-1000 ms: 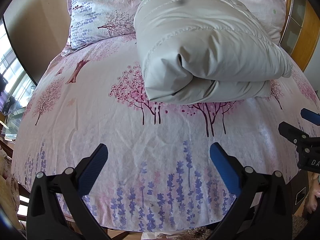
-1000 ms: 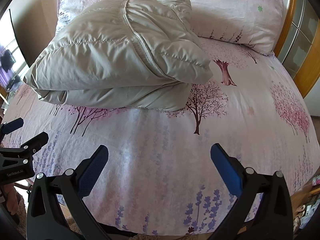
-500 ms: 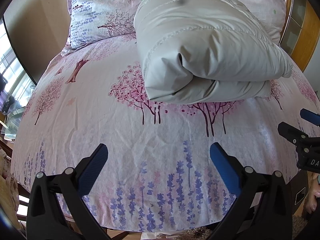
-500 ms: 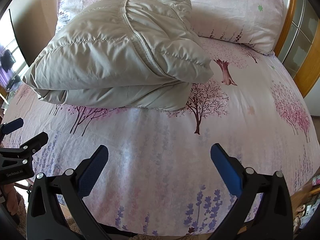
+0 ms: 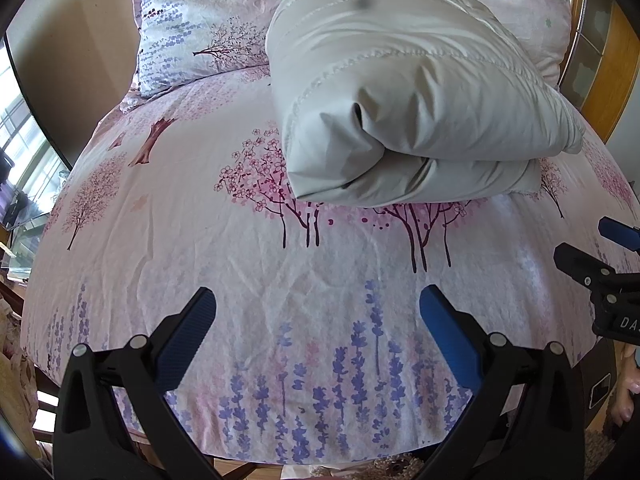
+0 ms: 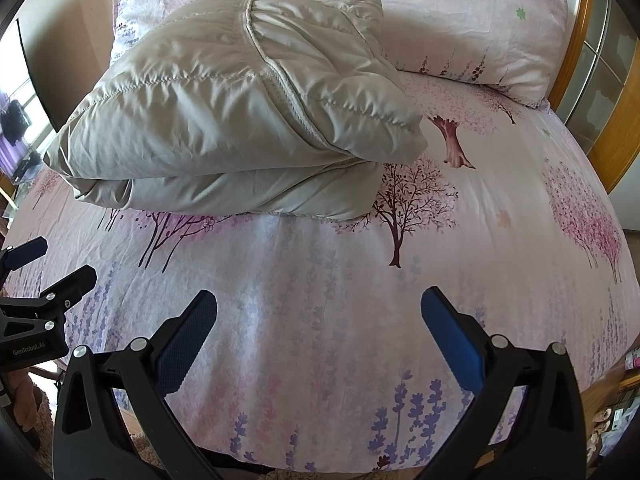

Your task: Fold large clothes

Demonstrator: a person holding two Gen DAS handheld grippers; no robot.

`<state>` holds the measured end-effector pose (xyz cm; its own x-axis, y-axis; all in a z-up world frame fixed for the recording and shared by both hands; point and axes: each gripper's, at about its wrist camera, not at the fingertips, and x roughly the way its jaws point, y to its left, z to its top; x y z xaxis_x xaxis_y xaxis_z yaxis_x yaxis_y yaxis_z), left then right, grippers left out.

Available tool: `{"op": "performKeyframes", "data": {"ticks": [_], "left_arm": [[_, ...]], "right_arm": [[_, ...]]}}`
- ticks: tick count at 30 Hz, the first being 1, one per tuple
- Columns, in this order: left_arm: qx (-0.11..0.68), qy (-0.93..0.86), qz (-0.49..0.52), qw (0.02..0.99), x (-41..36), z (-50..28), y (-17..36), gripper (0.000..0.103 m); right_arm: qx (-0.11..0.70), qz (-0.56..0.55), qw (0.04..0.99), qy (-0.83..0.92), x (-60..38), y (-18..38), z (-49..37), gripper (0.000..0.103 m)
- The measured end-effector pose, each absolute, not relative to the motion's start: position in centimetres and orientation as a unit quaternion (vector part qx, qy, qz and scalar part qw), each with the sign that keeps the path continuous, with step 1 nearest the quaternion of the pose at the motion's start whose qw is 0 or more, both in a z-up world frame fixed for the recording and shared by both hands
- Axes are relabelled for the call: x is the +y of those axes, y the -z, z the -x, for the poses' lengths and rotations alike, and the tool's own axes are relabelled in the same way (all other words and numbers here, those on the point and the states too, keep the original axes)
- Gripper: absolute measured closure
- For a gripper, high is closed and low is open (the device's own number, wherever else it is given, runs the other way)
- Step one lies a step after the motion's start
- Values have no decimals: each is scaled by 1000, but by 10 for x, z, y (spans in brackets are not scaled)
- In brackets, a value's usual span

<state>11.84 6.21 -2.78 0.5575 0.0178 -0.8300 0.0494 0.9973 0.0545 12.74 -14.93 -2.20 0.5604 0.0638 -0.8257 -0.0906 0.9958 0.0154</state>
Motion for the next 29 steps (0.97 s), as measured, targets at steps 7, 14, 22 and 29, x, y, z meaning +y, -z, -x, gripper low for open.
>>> {"op": "performKeyframes", "data": {"ticks": [7, 14, 22, 29], "left_arm": [[471, 10, -36, 881, 62, -119, 28, 2], [468, 8, -38, 883, 62, -119, 28, 2], [466, 11, -36, 884, 61, -118, 27, 2], [467, 11, -33, 884, 62, -119, 26, 2]], "right_arm": [[467, 14, 883, -44, -149, 22, -128, 1], [469, 14, 882, -44, -150, 24, -129, 1], [469, 14, 882, -45, -150, 24, -129, 1], [469, 14, 882, -45, -150, 24, -129, 1]]}}
